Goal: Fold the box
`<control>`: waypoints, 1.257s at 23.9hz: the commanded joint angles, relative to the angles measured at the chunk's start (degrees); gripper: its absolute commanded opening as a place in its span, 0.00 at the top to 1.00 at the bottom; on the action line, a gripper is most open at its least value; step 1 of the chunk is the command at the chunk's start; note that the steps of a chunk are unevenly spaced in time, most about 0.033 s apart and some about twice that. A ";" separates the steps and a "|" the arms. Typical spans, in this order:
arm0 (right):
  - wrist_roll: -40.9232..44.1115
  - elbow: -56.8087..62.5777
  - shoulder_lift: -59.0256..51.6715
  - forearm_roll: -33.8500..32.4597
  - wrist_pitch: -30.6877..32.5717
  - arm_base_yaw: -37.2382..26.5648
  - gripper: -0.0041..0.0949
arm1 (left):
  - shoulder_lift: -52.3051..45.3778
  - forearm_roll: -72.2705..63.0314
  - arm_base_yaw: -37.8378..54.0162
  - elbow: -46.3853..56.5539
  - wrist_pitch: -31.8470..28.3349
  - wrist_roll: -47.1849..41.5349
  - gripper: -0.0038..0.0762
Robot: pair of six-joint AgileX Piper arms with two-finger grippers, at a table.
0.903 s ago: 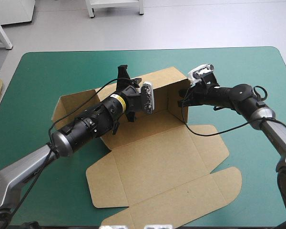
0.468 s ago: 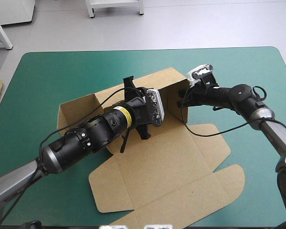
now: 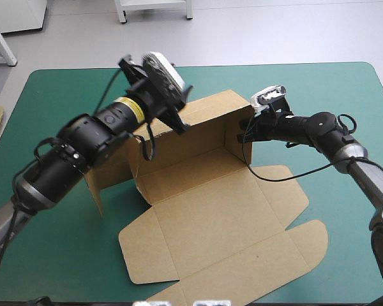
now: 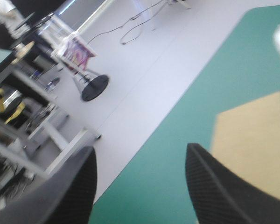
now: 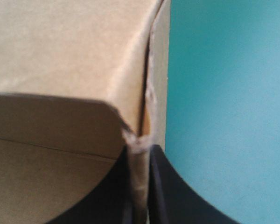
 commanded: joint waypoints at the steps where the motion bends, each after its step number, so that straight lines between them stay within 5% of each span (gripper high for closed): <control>1: 3.37 -1.61 -2.35 -1.43 0.70 -0.09 0.98 | -2.26 -4.18 10.47 -3.50 -3.61 -1.37 0.44; 11: 7.22 -4.81 -2.35 -4.48 2.04 -0.09 0.98 | -0.64 -20.48 44.43 -3.60 5.62 -1.86 0.44; 18: 23.47 -10.40 -2.35 -20.85 4.81 -0.20 0.98 | 0.48 -25.70 55.02 1.82 13.29 -2.07 0.45; 24: 44.14 -25.18 -2.04 -40.82 21.07 -0.20 0.98 | 0.69 -21.30 55.02 9.45 13.01 -5.89 0.45; 30: 50.62 -37.48 5.99 -50.08 38.74 -0.20 0.98 | 0.69 -26.37 55.02 10.07 13.31 -3.69 0.45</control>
